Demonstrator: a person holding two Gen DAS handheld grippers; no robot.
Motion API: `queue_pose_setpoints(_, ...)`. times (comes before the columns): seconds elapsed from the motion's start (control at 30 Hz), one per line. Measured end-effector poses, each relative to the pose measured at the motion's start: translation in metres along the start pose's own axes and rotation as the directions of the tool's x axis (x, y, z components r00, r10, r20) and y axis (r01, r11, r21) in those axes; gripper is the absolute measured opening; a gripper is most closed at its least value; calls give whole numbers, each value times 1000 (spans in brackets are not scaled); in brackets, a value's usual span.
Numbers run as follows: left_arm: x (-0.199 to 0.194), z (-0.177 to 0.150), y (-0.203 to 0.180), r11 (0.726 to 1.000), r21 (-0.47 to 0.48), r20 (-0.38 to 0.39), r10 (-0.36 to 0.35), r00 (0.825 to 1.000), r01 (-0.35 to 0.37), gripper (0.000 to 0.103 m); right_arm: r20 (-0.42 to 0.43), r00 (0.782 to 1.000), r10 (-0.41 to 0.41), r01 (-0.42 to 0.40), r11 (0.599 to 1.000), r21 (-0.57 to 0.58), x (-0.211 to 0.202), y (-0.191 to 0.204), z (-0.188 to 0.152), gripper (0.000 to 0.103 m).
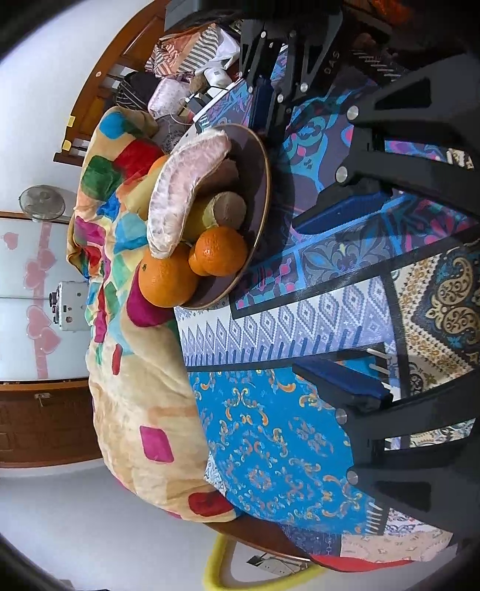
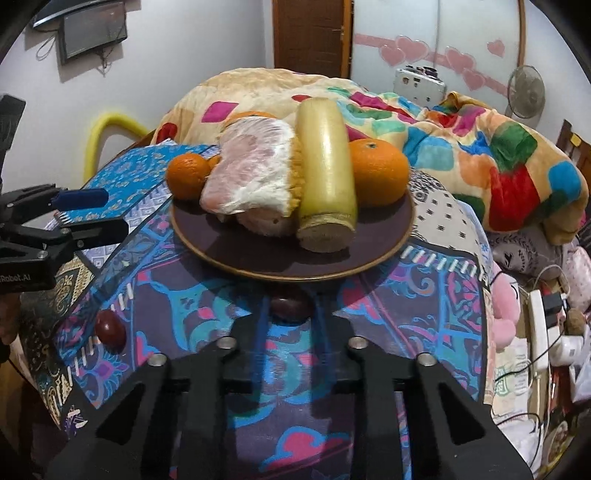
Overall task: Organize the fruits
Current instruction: 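Grasp a dark plum with the left gripper while the right gripper grasps another plum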
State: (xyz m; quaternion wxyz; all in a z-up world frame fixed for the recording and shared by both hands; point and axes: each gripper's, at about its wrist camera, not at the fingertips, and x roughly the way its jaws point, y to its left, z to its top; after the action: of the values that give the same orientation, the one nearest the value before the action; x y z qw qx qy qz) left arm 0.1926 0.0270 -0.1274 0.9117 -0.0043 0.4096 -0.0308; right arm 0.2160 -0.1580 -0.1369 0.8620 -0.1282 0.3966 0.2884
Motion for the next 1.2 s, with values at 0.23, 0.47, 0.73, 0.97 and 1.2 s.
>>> queue_pose_setpoints(0.23,-22,-9,-9,1000,11,-3,-26,1000,26,69,25,1000,11,-11,1000,13,-18,6,-7,16)
queue_pose_setpoints(0.47,-36,-21,-26,999,11,-7,-47,999,47,69,89,996,-14,13,1000,14,-61,11,-22,16)
queue_pose_setpoints(0.73,-36,-39,-49,997,18,-37,-80,996,81,68,138,990,-41,37,999,34,-93,6,-32,16)
queue_pose_setpoints(0.97,-25,-45,-61,995,28,-68,-97,993,99,55,160,986,-49,37,996,78,-104,-11,-37,16)
queue_pose_setpoints(1.2,-16,-45,-68,994,61,-69,-88,994,92,33,161,987,-23,4,993,116,-98,-20,-48,16)
